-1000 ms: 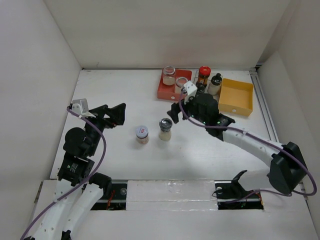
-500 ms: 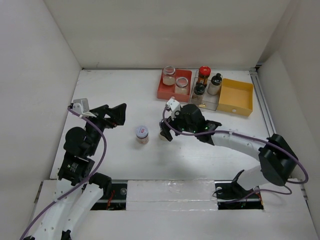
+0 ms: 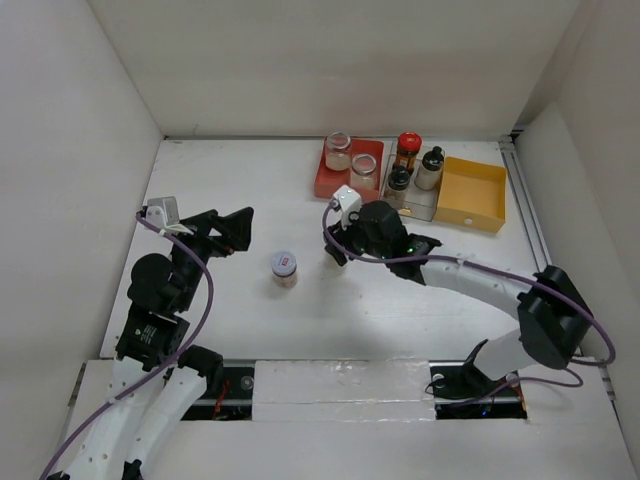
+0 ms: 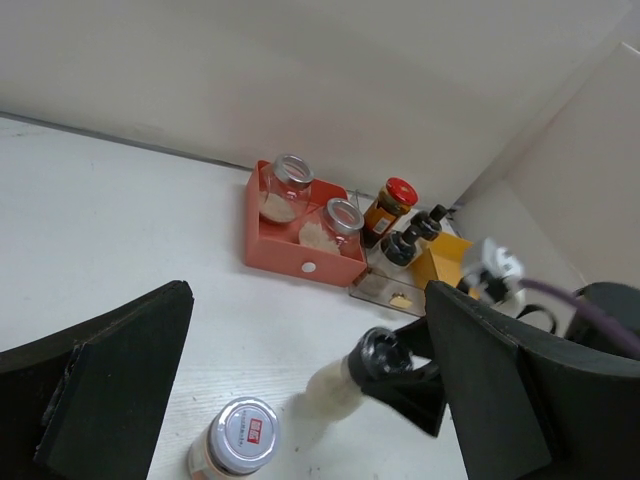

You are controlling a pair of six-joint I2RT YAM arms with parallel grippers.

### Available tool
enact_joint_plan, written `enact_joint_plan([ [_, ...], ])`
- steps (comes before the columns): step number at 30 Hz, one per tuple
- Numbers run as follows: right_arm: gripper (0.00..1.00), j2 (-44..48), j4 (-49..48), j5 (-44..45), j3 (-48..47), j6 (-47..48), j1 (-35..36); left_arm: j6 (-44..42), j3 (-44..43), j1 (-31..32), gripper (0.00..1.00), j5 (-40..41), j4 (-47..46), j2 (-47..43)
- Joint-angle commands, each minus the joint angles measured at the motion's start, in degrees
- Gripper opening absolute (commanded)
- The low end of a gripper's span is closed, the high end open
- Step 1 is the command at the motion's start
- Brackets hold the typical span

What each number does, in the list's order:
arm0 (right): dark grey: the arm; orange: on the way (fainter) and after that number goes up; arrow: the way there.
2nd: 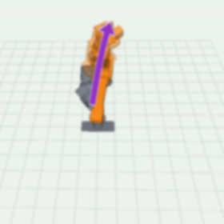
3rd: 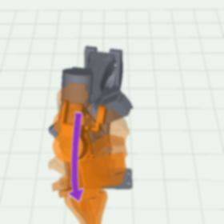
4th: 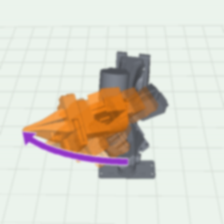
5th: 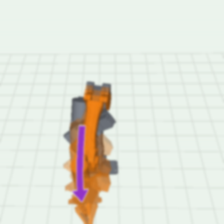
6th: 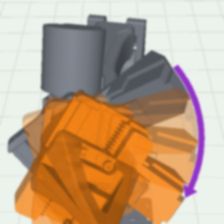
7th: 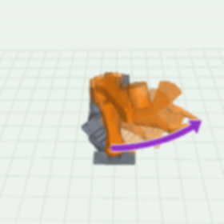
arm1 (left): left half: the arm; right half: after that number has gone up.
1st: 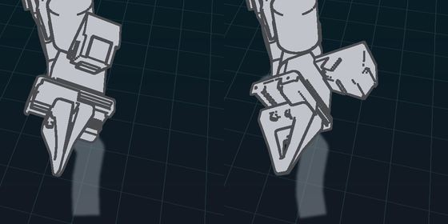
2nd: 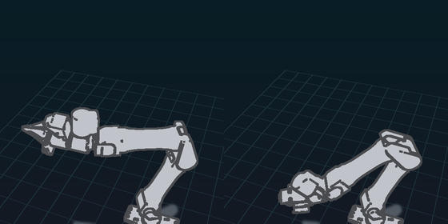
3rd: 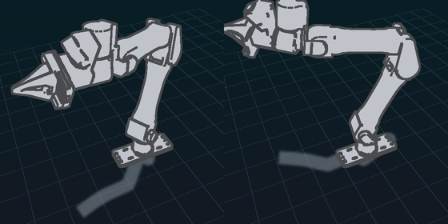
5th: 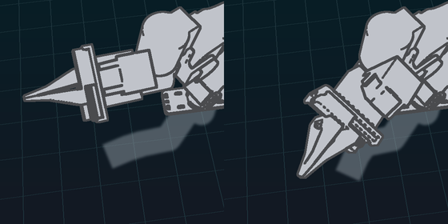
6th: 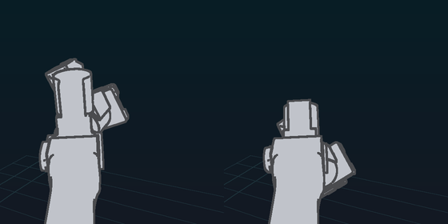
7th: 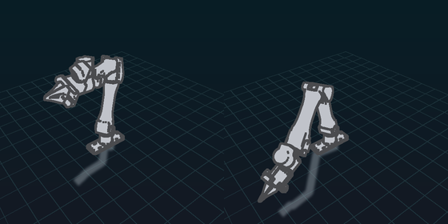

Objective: Organize the condiment bottles

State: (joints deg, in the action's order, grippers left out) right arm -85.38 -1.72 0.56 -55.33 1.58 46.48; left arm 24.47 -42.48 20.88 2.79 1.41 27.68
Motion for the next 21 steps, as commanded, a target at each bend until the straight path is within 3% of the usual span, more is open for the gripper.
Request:
enact_joint_plan([
  [1, 0.43, 10.4, -6.4, 6.6, -6.9, 0.5, -2.9, -0.7, -2.4, -0.1, 0.99, -1.4, -1.4, 0.2],
  [6, 0.44, 16.1, -6.9, 10.7, -11.0, 0.5, -14.9, -0.7, -2.4, -0.1, 0.99, -1.4, -1.4, -0.9],
  [10, 0.46, 17.7, -6.9, 10.7, -13.7, -0.2, -30.5, -0.7, -2.4, -0.1, 0.99, -1.9, -1.4, -0.9],
  [17, 0.47, 10.1, -6.4, 9.8, -15.7, -3.4, -46.1, -0.7, -2.4, -0.1, 0.99, -1.9, -1.4, -0.3],
  [21, 0.47, 2.1, -8.4, 3.2, -15.7, -6.5, -51.8, -0.7, -2.4, -0.1, 0.99, -1.4, -1.4, -0.3],
])
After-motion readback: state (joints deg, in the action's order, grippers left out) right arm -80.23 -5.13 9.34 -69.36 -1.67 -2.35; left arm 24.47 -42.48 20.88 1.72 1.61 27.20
